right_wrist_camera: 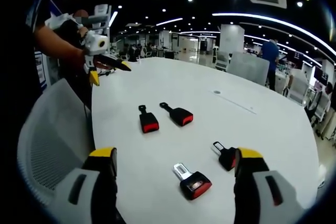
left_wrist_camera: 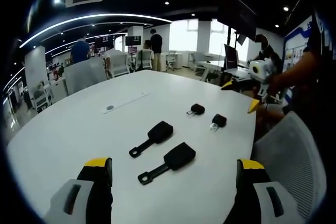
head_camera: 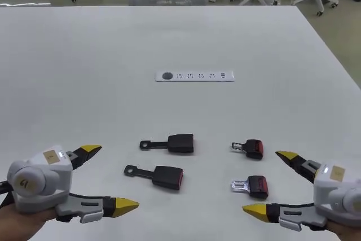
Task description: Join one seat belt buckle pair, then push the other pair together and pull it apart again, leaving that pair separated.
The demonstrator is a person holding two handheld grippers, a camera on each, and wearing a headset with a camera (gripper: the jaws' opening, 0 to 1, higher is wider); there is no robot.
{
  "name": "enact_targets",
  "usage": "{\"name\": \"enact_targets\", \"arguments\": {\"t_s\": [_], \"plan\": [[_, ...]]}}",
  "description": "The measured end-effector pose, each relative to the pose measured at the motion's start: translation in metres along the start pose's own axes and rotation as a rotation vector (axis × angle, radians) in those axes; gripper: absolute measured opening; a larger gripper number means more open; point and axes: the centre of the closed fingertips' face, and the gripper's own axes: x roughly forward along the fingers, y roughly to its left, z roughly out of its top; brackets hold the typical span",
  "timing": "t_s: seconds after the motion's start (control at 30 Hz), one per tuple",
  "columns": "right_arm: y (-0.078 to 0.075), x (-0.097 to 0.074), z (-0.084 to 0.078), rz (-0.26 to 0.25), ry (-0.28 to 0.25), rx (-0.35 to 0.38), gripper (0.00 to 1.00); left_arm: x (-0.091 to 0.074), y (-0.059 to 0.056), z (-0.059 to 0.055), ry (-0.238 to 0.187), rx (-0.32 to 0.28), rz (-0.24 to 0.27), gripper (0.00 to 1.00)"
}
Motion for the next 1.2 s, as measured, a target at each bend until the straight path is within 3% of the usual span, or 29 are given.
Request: {"name": "enact_targets", "arguments": {"t_s": [0.77,1.2], "plan": [[0.000,-0.003,-0.010,-0.012,0.030,0.026,0.92,0.006,-0.002,-0.002,0.015,-0.002,-0.009,1.00],[0.000,-0.008,-0.026,-0.018,0.058,0.048,0.91,0.009,-0.002,-0.006,0.037,0.010,-0.013,0.99]]}}
